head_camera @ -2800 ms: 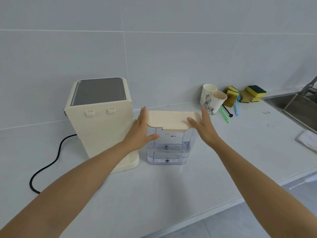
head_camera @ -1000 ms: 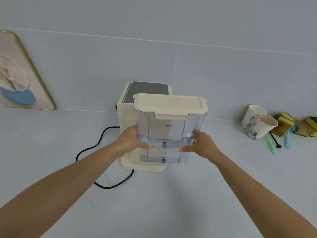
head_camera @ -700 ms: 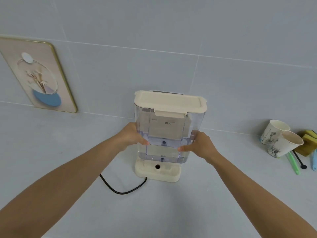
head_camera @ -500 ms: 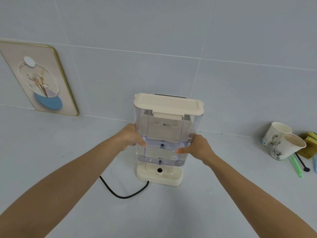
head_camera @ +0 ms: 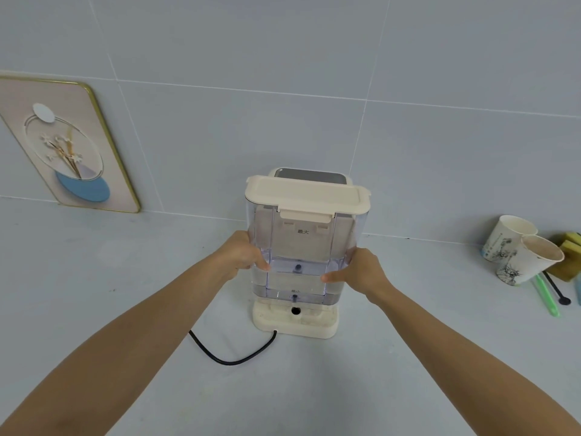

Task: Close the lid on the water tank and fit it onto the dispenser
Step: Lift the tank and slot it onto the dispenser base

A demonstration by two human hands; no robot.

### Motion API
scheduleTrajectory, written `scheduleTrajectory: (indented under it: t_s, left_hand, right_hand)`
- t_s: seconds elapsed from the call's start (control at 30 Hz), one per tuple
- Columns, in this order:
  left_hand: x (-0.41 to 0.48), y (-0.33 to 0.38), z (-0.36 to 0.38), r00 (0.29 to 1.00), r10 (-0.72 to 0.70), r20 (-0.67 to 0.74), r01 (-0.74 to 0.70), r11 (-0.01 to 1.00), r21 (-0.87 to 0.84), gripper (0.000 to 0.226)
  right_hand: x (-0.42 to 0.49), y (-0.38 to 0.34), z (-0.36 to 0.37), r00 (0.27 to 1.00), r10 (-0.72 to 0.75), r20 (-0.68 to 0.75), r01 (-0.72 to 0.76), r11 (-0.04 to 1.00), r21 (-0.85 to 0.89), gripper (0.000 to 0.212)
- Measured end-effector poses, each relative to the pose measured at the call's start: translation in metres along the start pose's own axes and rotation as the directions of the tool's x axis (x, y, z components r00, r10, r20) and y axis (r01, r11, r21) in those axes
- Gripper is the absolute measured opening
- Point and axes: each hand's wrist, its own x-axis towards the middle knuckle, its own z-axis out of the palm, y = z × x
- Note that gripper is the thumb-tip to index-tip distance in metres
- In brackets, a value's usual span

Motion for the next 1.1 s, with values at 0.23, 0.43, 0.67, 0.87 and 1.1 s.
scheduleTrajectory:
  t_s: [0.23,0.43,0.67,0.87,1.1]
  left_hand:
    - [0.006,0.001,0.003,1.0,0.007,0.003,-0.007,1.0,0.002,0.072]
    - [0.008,-0.004,0.004,0.999,0.003,0.034,-0.003,1.0,0.003,0.062]
    - [0.011,-0.018,0.01,0.998,-0.022,0.053,0.022,1.0,0.005,0.054]
    - [0.007,-0.024,0.018,0.999,0.004,0.053,-0.003,1.0,-0.025,0.077]
    - [0.008,-0.032,0.023,0.998,0.031,0.046,-0.03,0.999,-0.026,0.078]
  right_hand:
    - [0.003,0.003,0.001,1.0,0.009,-0.028,-0.009,1.0,0.015,0.046]
    - [0.004,0.007,0.001,1.0,-0.001,-0.019,0.001,1.0,0.004,0.046]
    - [0.005,0.018,0.011,0.999,0.032,0.004,-0.032,0.999,-0.006,0.043]
    - [0.008,0.029,0.02,1.0,0.03,-0.002,-0.03,0.999,-0.028,0.044]
    - [0.006,0.036,0.024,0.999,0.032,0.004,-0.032,0.999,-0.027,0.046]
